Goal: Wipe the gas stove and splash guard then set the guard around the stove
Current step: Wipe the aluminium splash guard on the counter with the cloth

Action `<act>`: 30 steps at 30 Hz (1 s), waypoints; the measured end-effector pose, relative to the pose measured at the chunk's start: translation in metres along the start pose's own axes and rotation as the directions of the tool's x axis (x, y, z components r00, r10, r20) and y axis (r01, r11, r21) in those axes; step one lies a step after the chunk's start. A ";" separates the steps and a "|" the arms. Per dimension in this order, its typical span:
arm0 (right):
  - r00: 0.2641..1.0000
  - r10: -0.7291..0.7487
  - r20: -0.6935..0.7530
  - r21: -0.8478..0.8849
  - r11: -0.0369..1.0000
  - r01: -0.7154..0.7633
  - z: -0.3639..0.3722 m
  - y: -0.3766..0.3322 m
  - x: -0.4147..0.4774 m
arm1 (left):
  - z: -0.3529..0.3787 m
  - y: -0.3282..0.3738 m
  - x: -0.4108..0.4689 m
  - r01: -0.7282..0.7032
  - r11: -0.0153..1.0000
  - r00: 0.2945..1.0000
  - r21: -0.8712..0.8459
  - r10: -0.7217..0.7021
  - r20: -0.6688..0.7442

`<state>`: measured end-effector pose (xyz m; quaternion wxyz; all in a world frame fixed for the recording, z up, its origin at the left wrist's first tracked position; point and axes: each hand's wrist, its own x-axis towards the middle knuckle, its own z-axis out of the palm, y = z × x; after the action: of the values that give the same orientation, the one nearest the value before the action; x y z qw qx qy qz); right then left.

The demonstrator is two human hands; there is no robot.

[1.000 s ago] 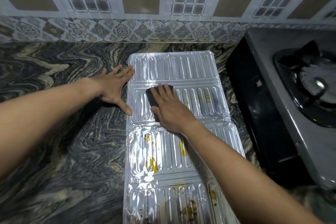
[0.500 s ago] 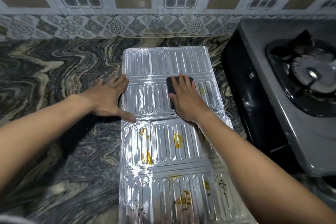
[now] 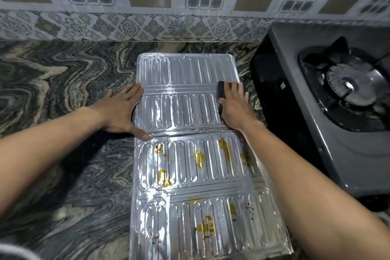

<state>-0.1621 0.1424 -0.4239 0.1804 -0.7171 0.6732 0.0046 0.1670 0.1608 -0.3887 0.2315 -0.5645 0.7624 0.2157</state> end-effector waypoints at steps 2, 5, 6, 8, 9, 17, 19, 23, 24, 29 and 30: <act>1.000 0.001 0.003 0.005 1.000 -0.001 -0.001 -0.001 0.000 | 0.000 0.000 0.000 0.000 1.000 1.000 -0.007 0.000 -0.002; 0.998 -0.017 0.053 -0.048 0.999 0.019 -0.012 -0.002 -0.001 | -0.001 0.000 0.000 0.006 1.000 1.000 -0.012 -0.006 0.000; 0.996 -0.026 0.082 -0.079 0.996 0.033 -0.018 -0.002 -0.001 | -0.001 0.001 -0.001 0.008 1.000 1.000 -0.014 -0.008 0.000; 0.986 -0.038 0.161 -0.127 0.990 0.059 -0.034 -0.003 -0.003 | -0.002 0.002 -0.002 0.009 1.000 1.000 -0.016 -0.009 0.002; 0.979 -0.036 0.203 -0.141 0.988 0.066 -0.043 -0.003 -0.004 | -0.001 0.002 -0.002 0.010 1.000 1.000 -0.017 -0.010 0.002; 0.908 0.063 0.414 -0.253 0.966 0.048 -0.056 -0.010 -0.029 | -0.002 0.002 -0.002 0.009 1.000 1.000 -0.011 -0.009 0.003; 0.912 0.069 0.404 -0.224 0.974 0.025 -0.051 -0.011 -0.041 | -0.001 0.002 -0.001 0.009 1.000 1.000 -0.014 -0.009 0.002; 0.972 0.007 0.233 -0.088 0.996 0.014 -0.011 -0.011 -0.078 | 0.000 0.001 -0.001 0.006 1.000 1.000 -0.018 -0.006 -0.003; 0.988 -0.003 0.153 -0.047 0.999 0.010 0.004 -0.011 -0.089 | 0.000 0.001 -0.001 0.003 1.000 1.000 -0.019 -0.003 -0.008; 0.995 -0.018 -0.093 -0.078 0.997 0.011 0.040 -0.004 -0.100 | 0.008 -0.003 -0.004 -0.046 0.999 0.994 -0.009 0.045 -0.097; 0.994 -0.016 -0.106 -0.086 0.996 0.007 0.039 -0.004 -0.098 | 0.011 -0.005 -0.005 -0.064 0.998 0.993 -0.011 0.063 -0.104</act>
<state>-0.1580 0.2473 -0.4349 0.1131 -0.7274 0.6768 -0.0059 0.1742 0.1699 -0.3948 0.1806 -0.5519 0.7895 0.1985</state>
